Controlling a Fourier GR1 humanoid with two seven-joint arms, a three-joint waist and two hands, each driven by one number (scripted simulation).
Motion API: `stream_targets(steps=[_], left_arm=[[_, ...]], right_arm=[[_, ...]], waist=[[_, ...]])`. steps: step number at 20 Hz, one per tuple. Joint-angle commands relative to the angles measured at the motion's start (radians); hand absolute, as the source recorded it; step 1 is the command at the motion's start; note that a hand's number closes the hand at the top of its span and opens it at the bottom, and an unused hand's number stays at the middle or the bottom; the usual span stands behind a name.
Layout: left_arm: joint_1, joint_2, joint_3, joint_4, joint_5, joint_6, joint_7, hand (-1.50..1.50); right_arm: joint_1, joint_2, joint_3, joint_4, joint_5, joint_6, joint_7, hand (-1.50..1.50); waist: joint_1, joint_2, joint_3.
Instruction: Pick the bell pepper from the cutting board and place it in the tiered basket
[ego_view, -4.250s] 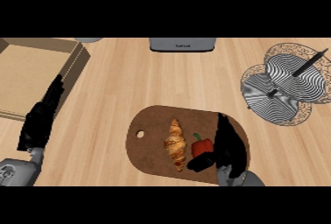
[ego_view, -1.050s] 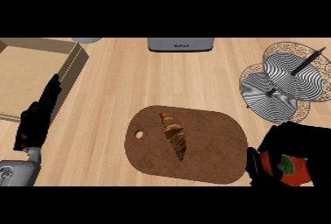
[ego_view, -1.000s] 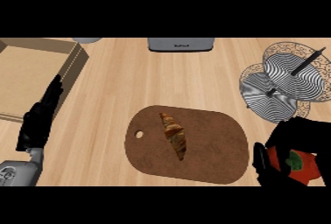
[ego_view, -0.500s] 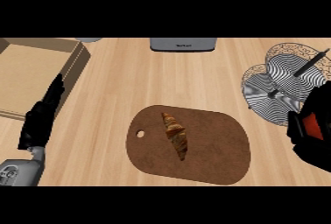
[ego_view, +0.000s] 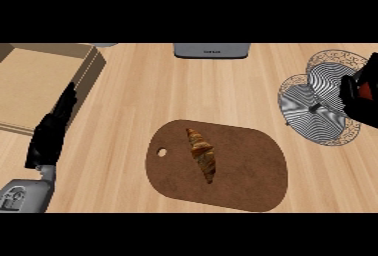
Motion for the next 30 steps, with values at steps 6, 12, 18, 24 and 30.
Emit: stream_targets(steps=[6,12,18,24,30], left_arm=[[0.016,-0.011,0.020,-0.039,-0.019,-0.023,0.026,0.00],[0.017,-0.014,0.052,0.008,-0.020,-0.055,-0.014,0.00],[0.002,-0.034,0.046,-0.004,-0.054,-0.043,0.005,0.00],[0.014,-0.069,0.032,0.010,-0.047,-0.043,-0.031,0.00],[0.002,-0.059,0.041,0.021,-0.063,-0.045,-0.021,0.00]], right_arm=[[-0.142,-0.028,-0.060,0.441,0.110,-0.103,-0.321,1.50],[-0.198,-0.003,-0.040,0.595,0.110,-0.044,-0.424,1.50],[-0.252,0.005,-0.063,0.848,0.110,-0.046,-0.588,1.50],[-0.261,0.019,-0.094,0.990,0.058,0.068,-0.523,-1.50],[-0.287,0.082,-0.199,0.952,-0.079,0.092,-0.503,-1.50]], waist=[[0.002,-0.001,0.000],[-0.004,-0.001,0.000],[0.000,0.000,0.000],[0.007,0.004,0.000],[-0.007,-0.002,0.000]])
